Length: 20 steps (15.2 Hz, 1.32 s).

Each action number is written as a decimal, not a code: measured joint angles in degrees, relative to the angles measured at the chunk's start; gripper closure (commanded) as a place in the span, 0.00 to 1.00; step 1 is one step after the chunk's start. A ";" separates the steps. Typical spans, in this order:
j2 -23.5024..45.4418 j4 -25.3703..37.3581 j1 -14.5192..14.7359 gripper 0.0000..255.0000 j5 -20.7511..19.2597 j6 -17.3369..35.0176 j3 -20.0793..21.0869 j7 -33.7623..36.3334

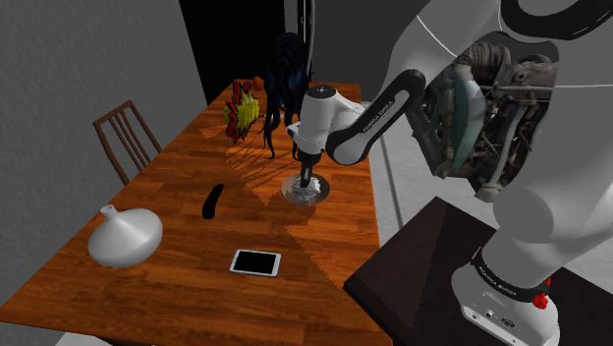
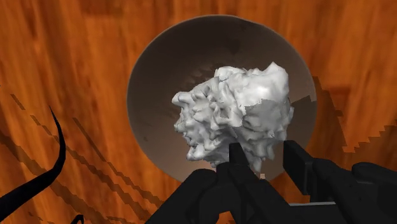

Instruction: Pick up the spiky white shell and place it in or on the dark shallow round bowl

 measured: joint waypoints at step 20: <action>-5.89 -4.77 -0.96 0.00 4.33 -0.61 0.69 8.68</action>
